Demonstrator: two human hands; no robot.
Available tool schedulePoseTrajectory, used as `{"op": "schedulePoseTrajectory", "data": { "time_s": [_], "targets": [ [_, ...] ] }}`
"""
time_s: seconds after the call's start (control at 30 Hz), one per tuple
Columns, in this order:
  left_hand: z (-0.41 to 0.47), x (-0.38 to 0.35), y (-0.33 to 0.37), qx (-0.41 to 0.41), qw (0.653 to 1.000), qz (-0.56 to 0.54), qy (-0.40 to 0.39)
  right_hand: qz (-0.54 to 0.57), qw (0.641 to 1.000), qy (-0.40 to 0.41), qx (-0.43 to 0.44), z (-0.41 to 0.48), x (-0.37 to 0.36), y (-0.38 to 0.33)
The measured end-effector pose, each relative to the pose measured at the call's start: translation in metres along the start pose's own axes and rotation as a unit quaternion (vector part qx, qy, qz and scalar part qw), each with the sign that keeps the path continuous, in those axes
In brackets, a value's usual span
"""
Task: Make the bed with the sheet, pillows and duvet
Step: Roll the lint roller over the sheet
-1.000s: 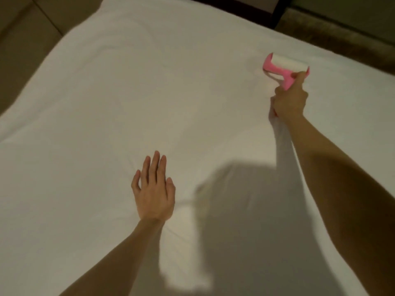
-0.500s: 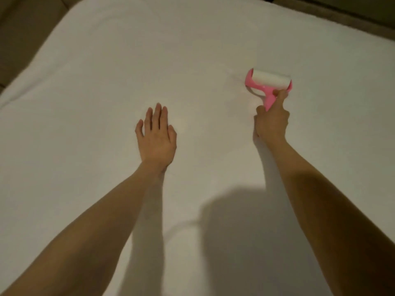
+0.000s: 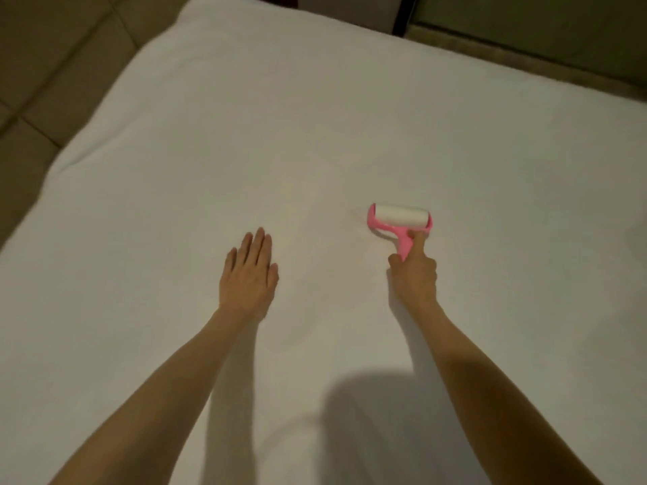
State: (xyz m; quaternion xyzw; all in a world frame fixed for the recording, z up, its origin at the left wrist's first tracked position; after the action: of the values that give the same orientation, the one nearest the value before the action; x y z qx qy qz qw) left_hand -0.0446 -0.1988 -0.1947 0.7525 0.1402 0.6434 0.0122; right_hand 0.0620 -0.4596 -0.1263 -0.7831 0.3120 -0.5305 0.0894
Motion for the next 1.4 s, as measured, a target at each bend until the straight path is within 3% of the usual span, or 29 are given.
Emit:
{"op": "schedulePoseTrajectory", "data": {
  "time_s": [0.57,0.73,1.0,1.2,1.4],
  "targets": [
    [-0.096,0.036,0.041,-0.078,0.982,-0.084,-0.151,-0.060,0.982,-0.155,-0.083,-0.122,0.033,0.070],
    [-0.110,0.061,0.033,-0.031,0.980,-0.083,-0.177,-0.077,0.984,-0.145,-0.066,-0.130,0.043,0.065],
    [-0.134,0.095,0.007,0.001,0.982,-0.122,-0.147,-0.033,0.994,-0.075,-0.066,-0.166,0.036,0.043],
    [-0.122,0.104,-0.040,0.033,0.984,-0.109,-0.134,-0.014,0.994,-0.110,0.001,-0.166,0.008,-0.003],
    [-0.078,0.105,-0.075,-0.010,0.990,-0.110,-0.091,0.005,0.990,-0.140,0.016,-0.155,-0.043,-0.067]
  ]
}}
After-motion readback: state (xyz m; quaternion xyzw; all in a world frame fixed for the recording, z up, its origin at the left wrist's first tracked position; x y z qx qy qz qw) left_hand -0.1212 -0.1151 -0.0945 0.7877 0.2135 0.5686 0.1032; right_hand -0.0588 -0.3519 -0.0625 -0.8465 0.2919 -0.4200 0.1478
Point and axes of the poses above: each hand's wrist, its own z-axis towards the middle knuckle, its own x-axis out of the back of the hand, y = z × x, the point moved 6 cm from there along z, towards the middle knuckle, and after that the axes turned 9 degrees about -x, right-handed, at the moved point
